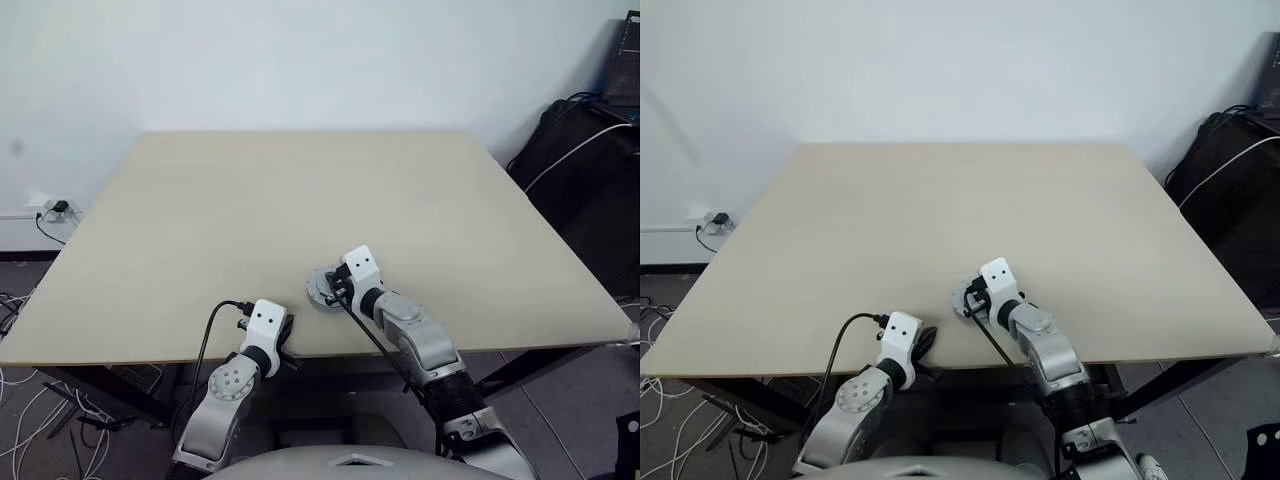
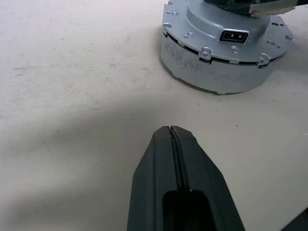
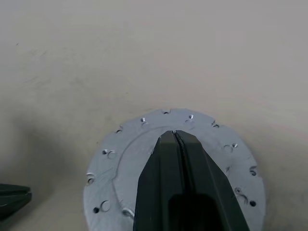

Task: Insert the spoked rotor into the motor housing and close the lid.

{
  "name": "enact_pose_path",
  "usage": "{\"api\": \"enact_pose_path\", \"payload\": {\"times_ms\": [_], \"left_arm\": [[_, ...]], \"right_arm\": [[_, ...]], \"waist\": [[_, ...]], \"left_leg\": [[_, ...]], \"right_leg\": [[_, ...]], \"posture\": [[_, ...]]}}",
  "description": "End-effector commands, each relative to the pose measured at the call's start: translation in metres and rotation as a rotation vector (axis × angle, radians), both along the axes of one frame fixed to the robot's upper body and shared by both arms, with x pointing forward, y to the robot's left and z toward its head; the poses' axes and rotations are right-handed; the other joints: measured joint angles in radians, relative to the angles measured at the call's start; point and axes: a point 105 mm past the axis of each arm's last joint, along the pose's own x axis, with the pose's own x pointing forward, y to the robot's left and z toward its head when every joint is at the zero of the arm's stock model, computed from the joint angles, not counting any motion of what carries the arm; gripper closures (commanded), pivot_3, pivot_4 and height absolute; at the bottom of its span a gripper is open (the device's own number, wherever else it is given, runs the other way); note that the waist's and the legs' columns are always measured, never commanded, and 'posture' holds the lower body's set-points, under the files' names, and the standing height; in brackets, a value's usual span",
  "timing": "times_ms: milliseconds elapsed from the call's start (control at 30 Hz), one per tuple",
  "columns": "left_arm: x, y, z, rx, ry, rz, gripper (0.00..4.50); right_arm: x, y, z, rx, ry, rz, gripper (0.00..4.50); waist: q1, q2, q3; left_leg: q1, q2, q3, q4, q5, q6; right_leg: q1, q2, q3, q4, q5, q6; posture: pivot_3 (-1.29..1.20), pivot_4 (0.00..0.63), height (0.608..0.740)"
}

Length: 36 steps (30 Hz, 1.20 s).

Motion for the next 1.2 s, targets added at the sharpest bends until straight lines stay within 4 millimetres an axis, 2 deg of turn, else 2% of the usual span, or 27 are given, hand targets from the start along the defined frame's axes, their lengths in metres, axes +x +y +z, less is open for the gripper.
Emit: {"api": "enact_pose_path", "payload": {"times_ms": [33, 133, 267, 533, 700, 967, 1200], "left_arm": [[0.005, -0.004, 0.015, -0.022, -0.055, -0.008, 4.5], [0.005, -0.004, 0.015, -0.022, -0.057, -0.007, 4.5], [0.005, -0.004, 0.016, -0.02, -0.06, -0.002, 4.5], [0.007, -0.002, 0.016, -0.007, -0.072, 0.008, 4.5], [0.011, 0.004, 0.02, 0.026, -0.12, 0.026, 4.5], [0.022, 0.019, 0.036, -0.013, -0.262, 0.116, 4.5], [0.023, 0.024, 0.034, -0.022, -0.279, 0.138, 4.5]], "right_arm": [[-0.003, 0.0, 0.003, 0.016, -0.012, -0.001, 4.46], [-0.002, 0.003, 0.03, 0.128, -0.105, 0.011, 4.46], [-0.012, 0.003, 0.053, 0.202, -0.202, 0.068, 4.46], [-0.041, -0.005, 0.072, 0.207, -0.38, 0.113, 4.46], [-0.051, -0.01, 0.066, 0.26, -0.325, 0.117, 4.46], [-0.061, -0.024, 0.042, 0.195, -0.22, 0.08, 4.46], [-0.065, -0.024, 0.04, 0.203, -0.198, 0.079, 2.27]], "waist": [[0.0, 0.0, 0.0], [0.0, 0.0, 0.001], [0.001, 0.001, 0.002], [0.004, 0.0, 0.002], [0.005, -0.001, 0.003], [0.015, -0.001, 0.003], [0.015, -0.001, 0.003]], "left_leg": [[0.0, 0.001, 0.0, 0.0, 0.0, 0.0], [-0.001, 0.001, 0.0, 0.0, 0.0, 0.0], [-0.004, 0.0, 0.0, 0.0, 0.0, 0.0], [-0.003, -0.001, 0.0, 0.0, 0.0, 0.001], [-0.002, 0.001, 0.0, 0.0, 0.0, 0.0], [-0.003, 0.003, 0.0, 0.0, -0.001, 0.001], [-0.003, 0.003, 0.001, 0.0, 0.0, 0.001]], "right_leg": [[0.0, 0.0, 0.0, 0.0, 0.0, 0.0], [0.0, 0.0, 0.0, 0.0, 0.0, 0.0], [-0.003, 0.0, 0.0, 0.0, 0.0, 0.0], [-0.003, 0.0, 0.0, -0.001, -0.003, 0.004], [-0.002, 0.0, 0.0, 0.0, -0.003, 0.005], [-0.002, -0.001, 0.0, -0.001, 0.0, 0.0], [-0.002, -0.001, 0.0, -0.001, -0.002, 0.003]], "posture": [[0.0, 0.0, 0.74], [0.0, 0.0, 0.74], [0.0, 0.0, 0.74], [0.0, 0.0, 0.74], [0.0, 0.0, 0.74], [0.0, 0.0, 0.74], [0.0, 0.0, 0.74]]}}
